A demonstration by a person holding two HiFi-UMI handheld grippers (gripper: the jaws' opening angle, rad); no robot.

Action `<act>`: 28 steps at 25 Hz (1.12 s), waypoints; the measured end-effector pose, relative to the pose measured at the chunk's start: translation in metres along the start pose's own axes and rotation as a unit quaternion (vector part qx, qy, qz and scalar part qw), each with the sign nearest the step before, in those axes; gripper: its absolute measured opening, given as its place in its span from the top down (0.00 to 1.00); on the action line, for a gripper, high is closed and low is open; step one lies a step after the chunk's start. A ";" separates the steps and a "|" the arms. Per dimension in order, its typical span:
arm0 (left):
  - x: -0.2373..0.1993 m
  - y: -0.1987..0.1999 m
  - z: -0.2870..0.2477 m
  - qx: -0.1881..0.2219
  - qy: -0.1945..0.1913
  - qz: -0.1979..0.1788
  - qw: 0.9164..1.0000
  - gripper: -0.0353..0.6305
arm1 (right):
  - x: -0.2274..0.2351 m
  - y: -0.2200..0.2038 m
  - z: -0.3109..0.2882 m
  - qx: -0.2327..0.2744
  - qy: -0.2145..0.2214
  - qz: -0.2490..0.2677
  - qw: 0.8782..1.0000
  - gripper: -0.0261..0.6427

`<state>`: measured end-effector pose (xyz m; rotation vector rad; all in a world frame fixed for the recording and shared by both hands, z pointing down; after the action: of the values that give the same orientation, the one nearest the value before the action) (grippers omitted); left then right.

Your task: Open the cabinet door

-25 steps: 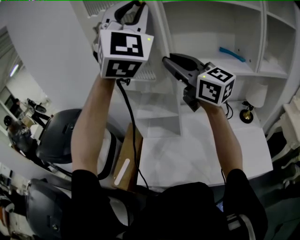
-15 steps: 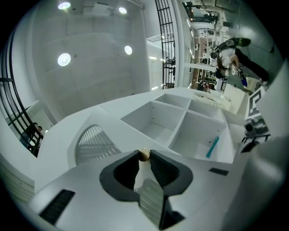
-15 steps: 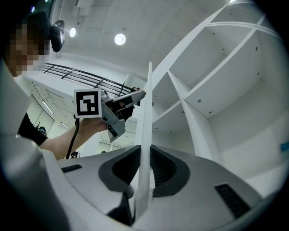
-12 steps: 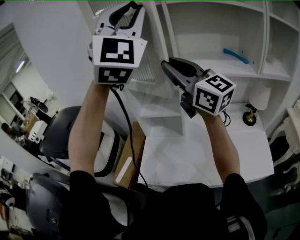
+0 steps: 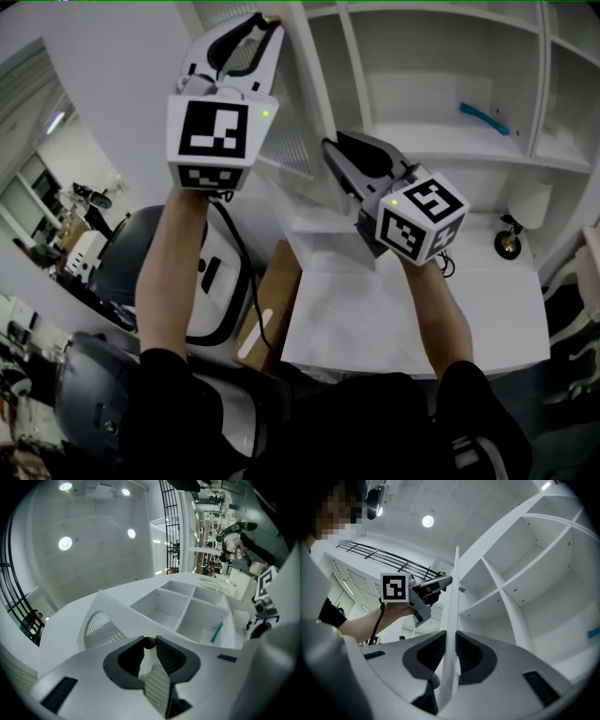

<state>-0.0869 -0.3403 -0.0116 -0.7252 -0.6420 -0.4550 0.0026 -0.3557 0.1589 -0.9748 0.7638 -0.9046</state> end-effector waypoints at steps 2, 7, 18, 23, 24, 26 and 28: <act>-0.003 0.000 0.005 0.002 -0.002 0.008 1.000 0.81 | -0.007 0.000 0.000 0.005 -0.003 0.000 1.000 0.85; -0.017 0.005 0.024 0.004 -0.020 0.058 0.998 0.81 | -0.033 0.002 -0.006 0.019 0.004 -0.001 1.000 0.85; -0.088 -0.007 0.089 0.030 -0.002 0.060 0.998 0.80 | -0.117 0.002 -0.048 0.032 0.015 0.038 0.999 0.84; -0.117 -0.011 0.107 0.054 -0.010 0.073 0.996 0.80 | -0.145 0.004 -0.069 0.024 0.005 0.046 0.999 0.84; -0.120 -0.015 0.110 0.062 -0.015 0.081 0.995 0.80 | -0.149 0.004 -0.072 0.023 0.003 0.045 0.999 0.84; -0.123 -0.024 0.112 0.072 -0.027 0.103 0.992 0.80 | -0.153 0.001 -0.076 0.020 0.000 0.044 0.999 0.84; -0.122 -0.025 0.111 0.067 -0.040 0.111 0.991 0.80 | -0.153 -0.005 -0.079 0.018 -0.012 0.046 0.999 0.84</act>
<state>-0.2308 -0.2568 -0.0188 -0.6810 -0.6511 -0.1762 -0.1326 -0.2479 0.1552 -0.9095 0.7631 -0.8241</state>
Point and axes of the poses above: the fingertips, and each gripper's own axes: z backward along the fingers, x to its right, y out of its top, the point moved 5 cm from there along z, backward along the fingers, and after that the axes turned 10 degrees about y, right-handed, at the moved point
